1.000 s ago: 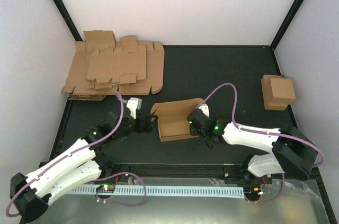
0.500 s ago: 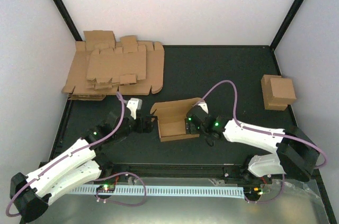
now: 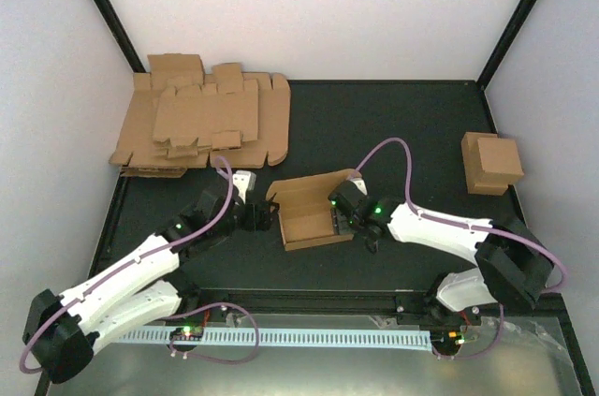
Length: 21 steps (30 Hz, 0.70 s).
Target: Fold the paper box
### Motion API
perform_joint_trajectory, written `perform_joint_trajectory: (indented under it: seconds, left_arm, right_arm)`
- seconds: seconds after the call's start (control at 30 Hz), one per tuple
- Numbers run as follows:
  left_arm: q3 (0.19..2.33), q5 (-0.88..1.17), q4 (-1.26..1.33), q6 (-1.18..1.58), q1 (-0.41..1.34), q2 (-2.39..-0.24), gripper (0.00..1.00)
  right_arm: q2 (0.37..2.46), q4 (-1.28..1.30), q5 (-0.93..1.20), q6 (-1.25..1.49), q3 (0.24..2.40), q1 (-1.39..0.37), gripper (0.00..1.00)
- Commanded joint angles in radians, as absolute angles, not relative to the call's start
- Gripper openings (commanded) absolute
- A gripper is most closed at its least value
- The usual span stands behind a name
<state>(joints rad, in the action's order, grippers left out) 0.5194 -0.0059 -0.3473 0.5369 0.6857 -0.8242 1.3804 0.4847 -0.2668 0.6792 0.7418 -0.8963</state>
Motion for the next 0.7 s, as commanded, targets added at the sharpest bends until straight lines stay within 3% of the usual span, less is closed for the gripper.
perform_joint_trajectory:
  seconds: [0.0,0.27,0.47,0.57,0.67]
  left_arm:
    - [0.569,0.047,-0.281,0.511,0.648,-0.860,0.94]
    - [0.598,0.117,-0.247,0.490,0.596,-0.919,0.84]
    - [0.598,0.150,-0.213,0.492,0.580,-0.940,0.79]
    - [0.599,0.156,-0.202,0.489,0.577,-0.952,0.77]
    - [0.603,0.164,-0.189,0.490,0.567,-0.969,0.67]
  right_arm:
    - [1.406,0.472,-0.243,0.650,0.753,-0.886,0.71]
    - [1.471,0.493,-0.247,0.618,0.788,-0.869,0.64]
    - [1.486,0.488,-0.253,0.603,0.792,-0.869,0.49]
    - [1.476,0.483,-0.249,0.603,0.786,-0.869,0.48]
    - [1.455,0.476,-0.247,0.600,0.773,-0.870,0.49]
